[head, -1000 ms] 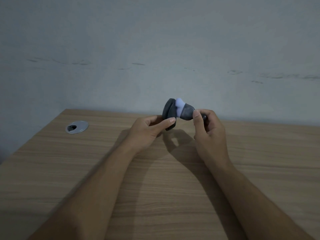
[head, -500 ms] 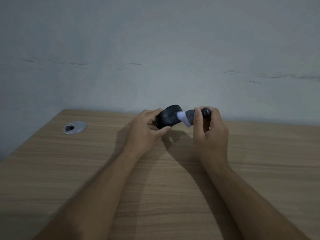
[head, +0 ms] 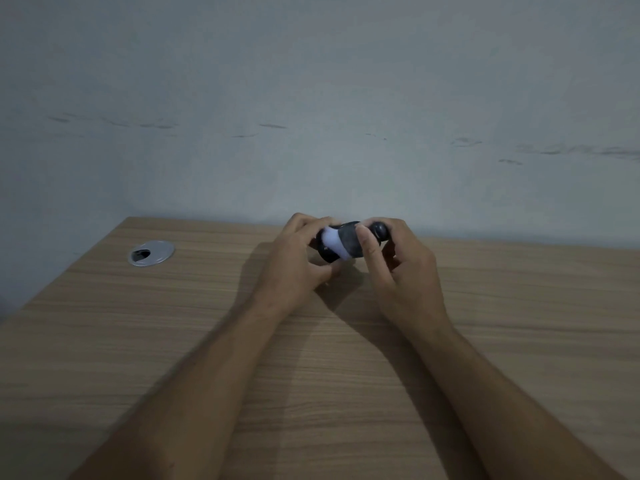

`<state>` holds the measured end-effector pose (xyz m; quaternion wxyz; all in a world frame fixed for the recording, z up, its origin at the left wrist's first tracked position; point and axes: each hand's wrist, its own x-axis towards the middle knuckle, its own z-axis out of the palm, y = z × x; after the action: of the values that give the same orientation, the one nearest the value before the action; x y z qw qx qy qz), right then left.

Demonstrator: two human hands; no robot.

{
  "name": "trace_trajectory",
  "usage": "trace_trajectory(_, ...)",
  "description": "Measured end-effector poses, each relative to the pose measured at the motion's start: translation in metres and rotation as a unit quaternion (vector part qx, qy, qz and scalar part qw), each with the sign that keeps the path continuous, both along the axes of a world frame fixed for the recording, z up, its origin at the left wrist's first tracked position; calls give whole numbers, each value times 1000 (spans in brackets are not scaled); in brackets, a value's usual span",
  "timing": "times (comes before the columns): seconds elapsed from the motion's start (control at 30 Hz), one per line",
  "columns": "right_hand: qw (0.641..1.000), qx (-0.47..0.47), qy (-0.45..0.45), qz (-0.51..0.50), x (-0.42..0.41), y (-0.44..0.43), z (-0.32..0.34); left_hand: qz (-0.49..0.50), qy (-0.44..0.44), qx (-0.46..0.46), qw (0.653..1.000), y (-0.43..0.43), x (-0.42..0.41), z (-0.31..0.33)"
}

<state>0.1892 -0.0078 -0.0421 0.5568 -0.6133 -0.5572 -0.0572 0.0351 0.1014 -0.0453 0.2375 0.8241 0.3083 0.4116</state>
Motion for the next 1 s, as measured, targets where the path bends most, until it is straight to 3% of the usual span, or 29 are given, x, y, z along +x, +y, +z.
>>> trace_trajectory(0.2,997,25,-1,-70,6,1,-1,20,-22,9,1000,-3,3,0)
trace_trajectory(0.37,997,45,-64,-20,-2,-1,6,27,11,3,1000,-1,4,0)
trace_trajectory(0.6,988,34,-148,-21,1,2,-1,38,-19,20,999,2,3,3)
trace_trajectory(0.87,987,76,-122,-72,7,0,2,-16,40,67,997,-2,3,1)
trace_trajectory(1.0,993,55,-67,-78,18,1,-2,-29,-4,29,999,-4,2,1)
